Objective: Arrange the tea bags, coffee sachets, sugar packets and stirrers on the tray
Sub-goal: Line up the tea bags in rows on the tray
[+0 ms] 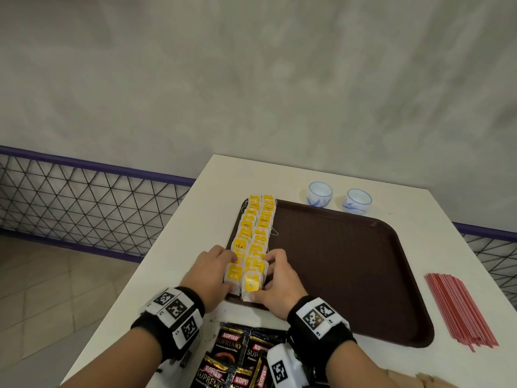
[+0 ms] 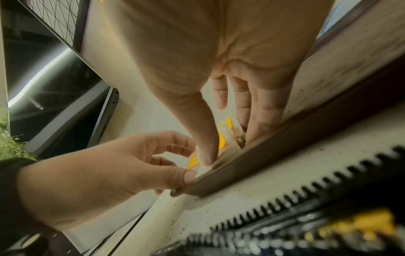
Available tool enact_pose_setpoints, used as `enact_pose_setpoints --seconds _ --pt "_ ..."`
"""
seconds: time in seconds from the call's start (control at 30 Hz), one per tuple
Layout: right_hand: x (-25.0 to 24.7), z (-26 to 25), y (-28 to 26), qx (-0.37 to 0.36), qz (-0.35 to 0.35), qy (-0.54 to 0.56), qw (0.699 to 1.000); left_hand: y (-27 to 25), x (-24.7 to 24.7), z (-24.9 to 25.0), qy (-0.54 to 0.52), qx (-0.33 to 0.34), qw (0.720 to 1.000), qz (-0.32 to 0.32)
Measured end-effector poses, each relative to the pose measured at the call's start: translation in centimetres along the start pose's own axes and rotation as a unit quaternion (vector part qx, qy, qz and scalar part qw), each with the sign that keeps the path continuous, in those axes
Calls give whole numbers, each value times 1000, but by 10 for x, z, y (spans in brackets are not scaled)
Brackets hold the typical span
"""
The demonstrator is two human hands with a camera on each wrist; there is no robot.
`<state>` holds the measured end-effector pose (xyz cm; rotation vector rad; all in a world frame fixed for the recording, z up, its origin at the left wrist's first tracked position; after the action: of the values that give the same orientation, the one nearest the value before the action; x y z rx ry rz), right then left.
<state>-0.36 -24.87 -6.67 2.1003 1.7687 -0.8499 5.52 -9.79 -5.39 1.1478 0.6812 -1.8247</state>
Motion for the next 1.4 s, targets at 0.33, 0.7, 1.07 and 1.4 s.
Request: enact_pose_setpoints --seconds 0.33,0.7,1.07,1.4 --pt "8 2 4 16 17 -16 1000 2 -4 5 29 16 999 -17" --pt "7 3 6 9 1 -45 999 2 -5 3 45 15 999 3" --pt "-7 -1 1 19 -6 -18 1000 3 -13 13 -4 25 1000 -3" --pt "-10 -5 -4 53 7 79 995 3 -1 34 0 28 1000 -7"
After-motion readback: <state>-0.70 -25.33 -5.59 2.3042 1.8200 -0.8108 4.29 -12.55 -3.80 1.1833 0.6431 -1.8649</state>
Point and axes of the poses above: each hand's wrist, its own y-axis towards the middle knuckle, its own x-axis out of the palm, z = x × y, the point moved 4 cm from there along y, towards the middle knuckle, and after that the axes turned 3 degrees about z, right-handed, at the moved point
